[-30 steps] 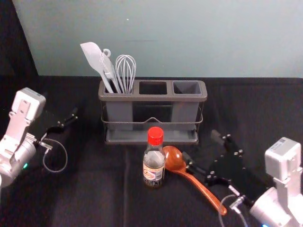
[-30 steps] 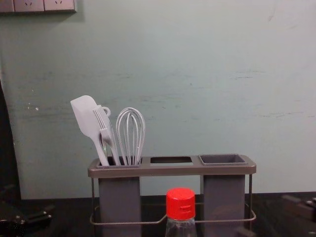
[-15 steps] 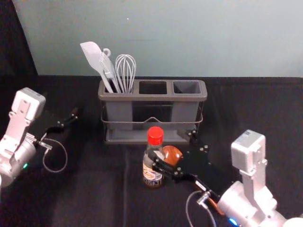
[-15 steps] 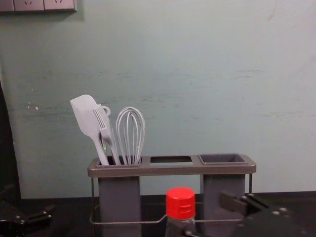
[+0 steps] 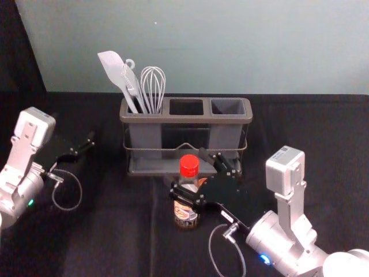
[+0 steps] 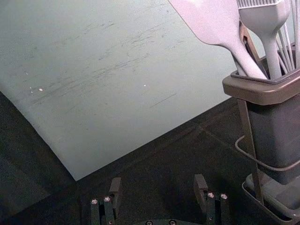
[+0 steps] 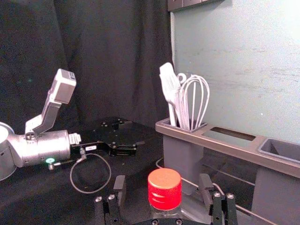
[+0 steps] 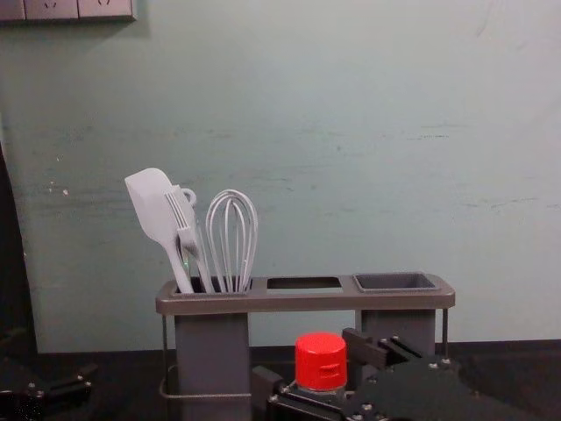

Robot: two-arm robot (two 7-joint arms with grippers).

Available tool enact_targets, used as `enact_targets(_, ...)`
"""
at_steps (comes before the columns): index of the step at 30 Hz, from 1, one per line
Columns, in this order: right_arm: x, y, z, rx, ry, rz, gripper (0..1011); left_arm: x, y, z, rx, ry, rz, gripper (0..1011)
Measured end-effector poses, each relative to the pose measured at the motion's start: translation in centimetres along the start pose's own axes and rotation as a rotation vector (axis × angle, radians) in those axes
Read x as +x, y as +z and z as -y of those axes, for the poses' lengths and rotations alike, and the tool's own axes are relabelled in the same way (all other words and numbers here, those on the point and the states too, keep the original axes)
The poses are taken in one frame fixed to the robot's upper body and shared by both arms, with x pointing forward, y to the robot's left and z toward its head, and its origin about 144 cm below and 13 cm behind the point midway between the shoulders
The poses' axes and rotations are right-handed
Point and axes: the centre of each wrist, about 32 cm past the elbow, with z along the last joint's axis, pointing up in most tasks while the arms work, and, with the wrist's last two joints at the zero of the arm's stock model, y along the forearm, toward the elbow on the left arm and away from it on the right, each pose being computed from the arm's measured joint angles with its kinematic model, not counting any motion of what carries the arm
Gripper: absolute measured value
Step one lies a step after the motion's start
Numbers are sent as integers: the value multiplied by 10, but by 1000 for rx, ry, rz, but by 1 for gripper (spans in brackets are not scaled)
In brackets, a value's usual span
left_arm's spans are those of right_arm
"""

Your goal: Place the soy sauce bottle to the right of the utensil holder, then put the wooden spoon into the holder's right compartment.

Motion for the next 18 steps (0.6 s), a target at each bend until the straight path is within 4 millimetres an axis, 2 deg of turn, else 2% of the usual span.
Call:
enact_targets(3,-1,-1,-2,-2,2,0,971,0,0,0,0,0,0,1000)
enact_targets(9,-2,-1,-1,-7,-6,10,824,0,0,0,0,0,0,1000)
enact_targets(14,-3,-1,0,-10,-9,17,659,0,0,0,0,0,0,1000)
enact_targets(16,-3,-1,1,-11,-9,19,626,0,0,0,0,0,0,1000)
enact_targets(18,-3,0,1,-10,-11,21,517,0,0,0,0,0,0,1000)
